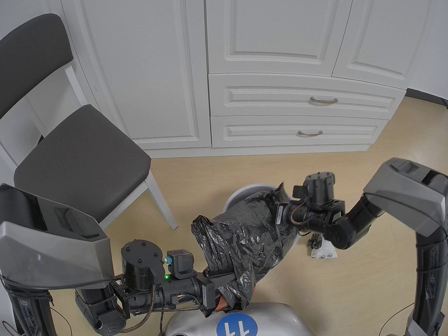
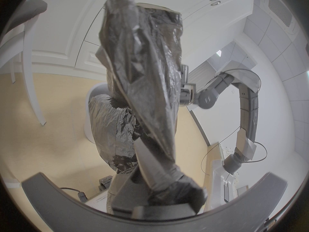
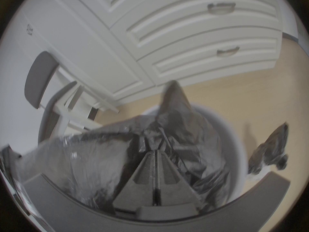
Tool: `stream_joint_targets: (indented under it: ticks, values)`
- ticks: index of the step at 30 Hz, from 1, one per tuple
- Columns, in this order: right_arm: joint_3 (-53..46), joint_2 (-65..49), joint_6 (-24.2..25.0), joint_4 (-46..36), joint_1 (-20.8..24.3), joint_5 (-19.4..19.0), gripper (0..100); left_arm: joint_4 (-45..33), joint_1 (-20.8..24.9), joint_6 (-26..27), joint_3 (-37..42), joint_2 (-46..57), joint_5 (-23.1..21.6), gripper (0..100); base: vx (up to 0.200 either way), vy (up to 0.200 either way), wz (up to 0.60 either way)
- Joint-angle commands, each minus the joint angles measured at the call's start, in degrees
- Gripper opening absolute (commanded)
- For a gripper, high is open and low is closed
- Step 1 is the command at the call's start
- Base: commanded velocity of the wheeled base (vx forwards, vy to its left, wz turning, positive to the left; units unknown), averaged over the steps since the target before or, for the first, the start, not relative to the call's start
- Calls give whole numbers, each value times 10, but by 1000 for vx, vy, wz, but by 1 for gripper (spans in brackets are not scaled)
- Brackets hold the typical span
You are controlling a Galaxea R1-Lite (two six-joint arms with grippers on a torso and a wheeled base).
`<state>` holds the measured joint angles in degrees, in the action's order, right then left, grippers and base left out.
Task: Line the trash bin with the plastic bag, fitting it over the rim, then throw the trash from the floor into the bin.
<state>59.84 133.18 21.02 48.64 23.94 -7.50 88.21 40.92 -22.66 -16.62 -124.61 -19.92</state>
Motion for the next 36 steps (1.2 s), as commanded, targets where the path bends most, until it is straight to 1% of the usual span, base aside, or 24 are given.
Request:
stream_joint_targets:
  ticks: [1, 9, 14, 16, 19, 20, 21, 24, 25, 28, 31, 33, 34, 36]
  values:
    - [-1, 65, 6, 8, 33, 4, 0, 0, -5, 0, 0, 9, 1, 0, 0, 0, 0]
    - [10, 106, 7, 8, 33, 6, 0, -1, -6, 7, -7, 2, 2, 0, 0, 0, 0]
    - [26, 117, 12, 11, 30, 8, 0, -1, -6, 7, -14, -1, 16, 0, 0, 0, 0]
    - [34, 119, 21, 13, 30, 11, 0, -1, -6, 7, -16, -1, 20, 0, 0, 0, 0]
    - [41, 108, 72, 60, 28, 17, 0, -1, -5, 7, -19, -4, 24, 0, 0, 0, 0]
    - [40, 104, 73, 65, 26, 17, 0, -1, -5, 7, -19, -4, 24, 0, 0, 0, 0]
    - [36, 88, 72, 66, 16, 17, 0, -1, -4, 6, -20, -5, 25, 0, 0, 0, 0]
    - [34, 68, 71, 64, 7, 15, 0, -1, -4, 6, -24, -5, 25, 0, 0, 0, 0]
    - [28, 41, 71, 62, -5, 13, 0, -1, -5, 4, -33, -5, 31, 0, 0, 0, 0]
    - [9, -12, 70, 59, -18, 8, 0, -1, -4, -1, -49, -8, 59, 0, 0, 0, 0]
    - [-3, -69, 70, 31, -28, -1, 0, -1, -1, -3, -64, -12, 94, 0, 0, 0, 0]
    - [-7, -110, 55, 8, -39, -1, 0, -1, 3, -4, -75, -18, 103, 0, 0, 0, 0]
    - [-7, -113, 54, 7, -40, -1, 0, -1, 3, -4, -76, -19, 103, 0, 0, 0, 0]
    - [-22, -173, 24, -12, -63, 1, 0, -1, 5, -6, -86, -17, 103, 0, 0, 0, 0]
